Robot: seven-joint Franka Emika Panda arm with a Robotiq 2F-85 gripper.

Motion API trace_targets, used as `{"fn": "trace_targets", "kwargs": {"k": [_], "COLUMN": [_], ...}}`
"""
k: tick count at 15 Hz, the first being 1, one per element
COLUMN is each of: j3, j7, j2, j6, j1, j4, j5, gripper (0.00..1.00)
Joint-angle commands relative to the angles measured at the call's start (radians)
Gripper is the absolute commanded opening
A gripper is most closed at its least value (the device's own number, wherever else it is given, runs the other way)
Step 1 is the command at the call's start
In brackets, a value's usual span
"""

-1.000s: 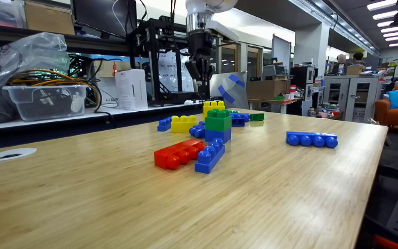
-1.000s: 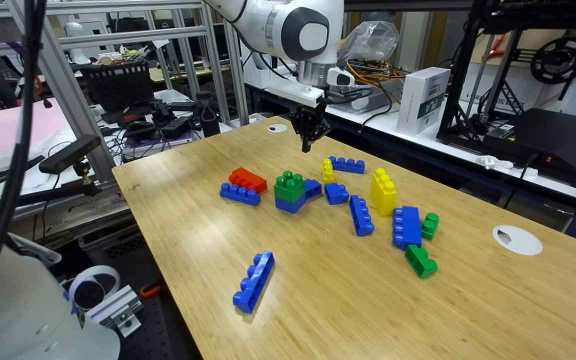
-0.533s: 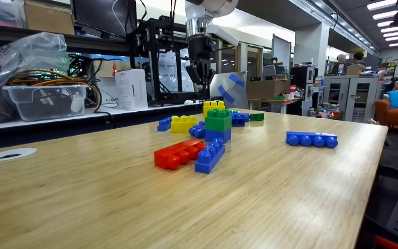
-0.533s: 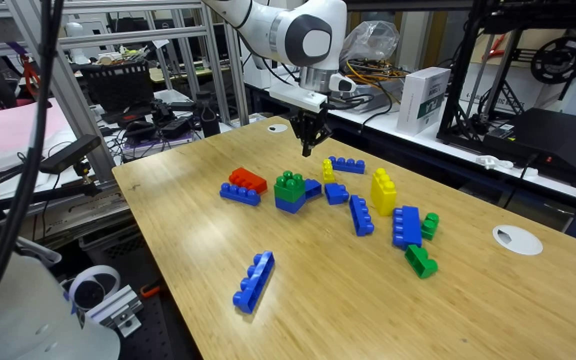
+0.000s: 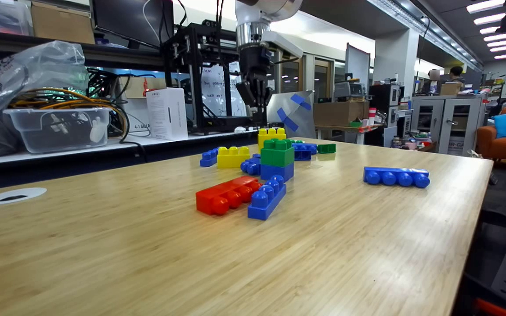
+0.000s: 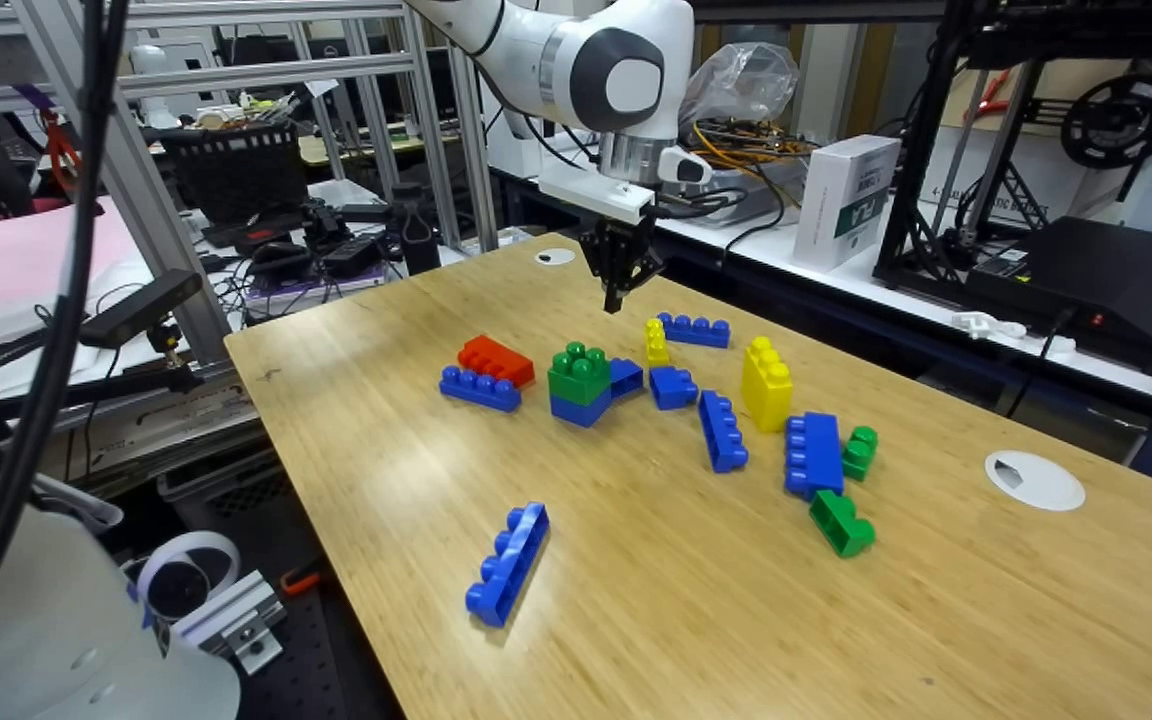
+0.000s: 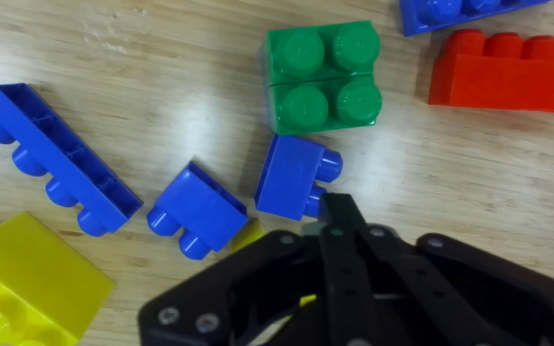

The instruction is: Move the blue and green object, then pick up the blue object and put it on the blue and green object

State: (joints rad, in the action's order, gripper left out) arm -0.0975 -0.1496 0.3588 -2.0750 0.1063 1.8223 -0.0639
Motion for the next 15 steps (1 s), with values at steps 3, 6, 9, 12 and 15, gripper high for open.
{"fn": "trace_targets", "kwargs": {"k": [3, 6, 9, 12, 15], "j3": [-0.006, -0.01, -0.02, -0.03, -0.038], "j7": [-0.005, -0.007, -0.014, -0.028, -0.054], "j2": [-0.002, -0.003, 0.002, 0.003, 0.012], "j6": [-0.005, -0.021, -0.044, -0.084, -0.148], "j1": [0.0, 0.01, 0.023, 0.034, 0.043], "j4": [-0.002, 0.001, 0.009, 0.037, 0.078], "j5": [0.025, 0.049, 0.07, 0.098, 0.14], "gripper": [0.0, 0.0, 0.0, 0.0, 0.0]}}
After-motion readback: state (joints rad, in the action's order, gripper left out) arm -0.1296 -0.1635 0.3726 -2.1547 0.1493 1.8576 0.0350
